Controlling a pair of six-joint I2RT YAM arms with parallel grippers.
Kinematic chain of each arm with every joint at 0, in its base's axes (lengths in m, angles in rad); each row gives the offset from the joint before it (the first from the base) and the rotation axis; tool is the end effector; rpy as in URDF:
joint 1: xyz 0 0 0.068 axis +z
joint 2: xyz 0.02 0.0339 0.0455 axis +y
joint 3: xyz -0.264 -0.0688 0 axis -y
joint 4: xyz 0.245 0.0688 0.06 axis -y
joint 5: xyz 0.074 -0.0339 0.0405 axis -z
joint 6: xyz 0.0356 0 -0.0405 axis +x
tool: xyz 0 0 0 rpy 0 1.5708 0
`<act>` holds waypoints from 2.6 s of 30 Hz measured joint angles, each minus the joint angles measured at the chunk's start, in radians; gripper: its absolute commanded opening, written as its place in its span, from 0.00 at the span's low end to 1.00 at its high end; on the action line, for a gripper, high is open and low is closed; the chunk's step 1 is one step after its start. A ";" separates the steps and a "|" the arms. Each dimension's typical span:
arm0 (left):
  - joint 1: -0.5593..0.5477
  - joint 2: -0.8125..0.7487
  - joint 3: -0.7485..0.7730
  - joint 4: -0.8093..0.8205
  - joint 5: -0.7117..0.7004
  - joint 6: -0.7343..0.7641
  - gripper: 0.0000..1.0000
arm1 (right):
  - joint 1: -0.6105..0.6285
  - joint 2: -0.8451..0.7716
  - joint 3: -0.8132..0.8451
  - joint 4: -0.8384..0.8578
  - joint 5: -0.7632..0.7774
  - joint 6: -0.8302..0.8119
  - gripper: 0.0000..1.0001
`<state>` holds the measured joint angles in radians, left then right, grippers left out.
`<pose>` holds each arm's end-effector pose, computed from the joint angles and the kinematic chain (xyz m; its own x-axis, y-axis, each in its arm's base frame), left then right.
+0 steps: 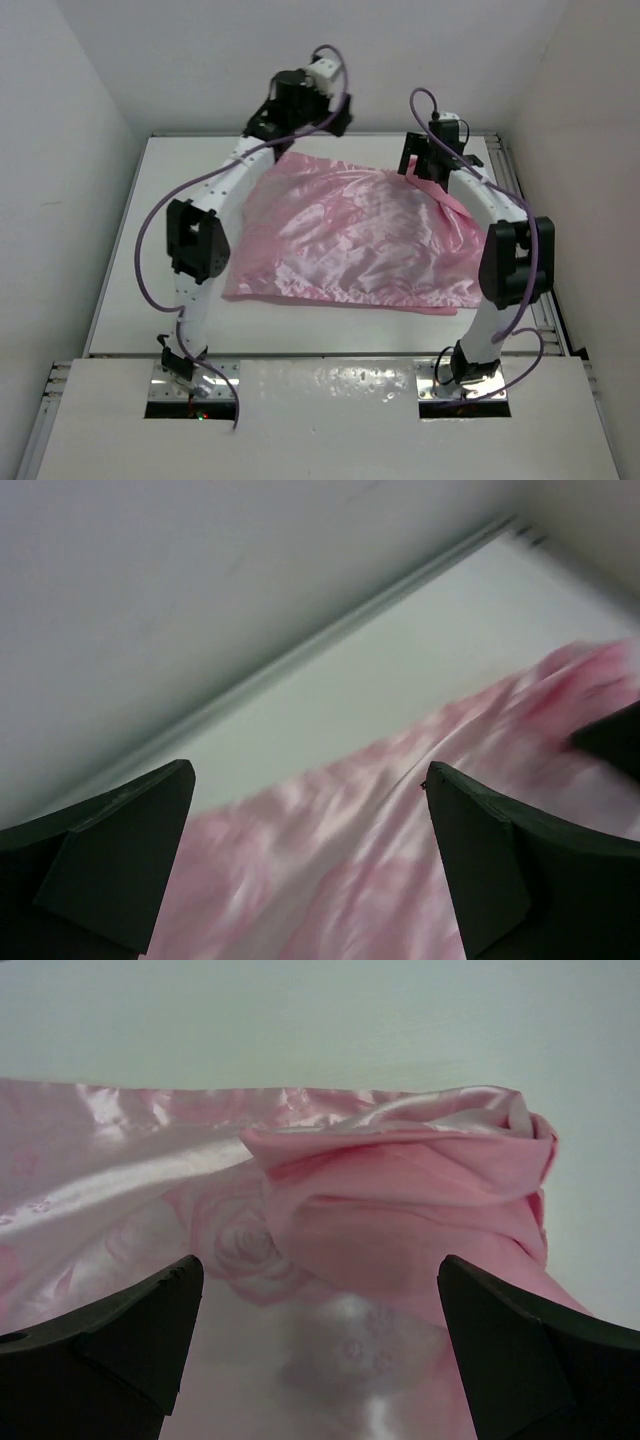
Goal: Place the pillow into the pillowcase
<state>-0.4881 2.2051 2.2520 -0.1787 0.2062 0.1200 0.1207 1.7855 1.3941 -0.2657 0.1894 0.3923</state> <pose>0.4614 -0.2532 0.3833 -0.0388 0.1533 -0.9874 0.6476 0.7564 0.0920 0.4097 0.0429 0.2669 -0.5490 0.3116 -0.7756 0.2593 0.9456 0.1964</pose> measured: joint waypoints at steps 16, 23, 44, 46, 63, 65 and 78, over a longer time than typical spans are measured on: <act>0.268 -0.123 -0.565 -0.218 0.049 0.033 0.96 | -0.089 0.275 0.238 0.002 0.197 0.045 0.00; 0.266 -0.089 -0.594 -0.178 0.067 0.020 0.49 | -0.291 0.282 0.261 -0.010 0.345 0.093 0.26; 0.371 -0.212 -0.814 -0.094 -0.051 0.045 0.20 | -0.284 0.206 0.238 -0.025 0.245 -0.007 0.78; 0.389 -0.225 -0.811 -0.118 -0.066 0.074 0.53 | -0.295 0.202 0.241 -0.021 0.208 -0.004 0.47; 0.579 -0.167 -0.481 -0.192 -0.122 0.102 0.62 | -0.296 0.022 -0.401 -0.082 0.117 0.179 0.00; 0.585 -0.105 -0.462 -0.178 -0.142 0.100 0.68 | -0.328 -0.020 -0.441 -0.093 0.127 0.202 0.00; 0.447 0.184 -0.366 -0.104 -0.161 0.073 0.77 | -0.356 -0.179 -0.548 -0.216 0.257 0.195 0.11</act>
<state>-0.0414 2.3890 1.8862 -0.2829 0.0448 0.1932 -0.2356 1.6062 0.8459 -0.4812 0.4469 0.5869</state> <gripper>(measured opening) 0.764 0.039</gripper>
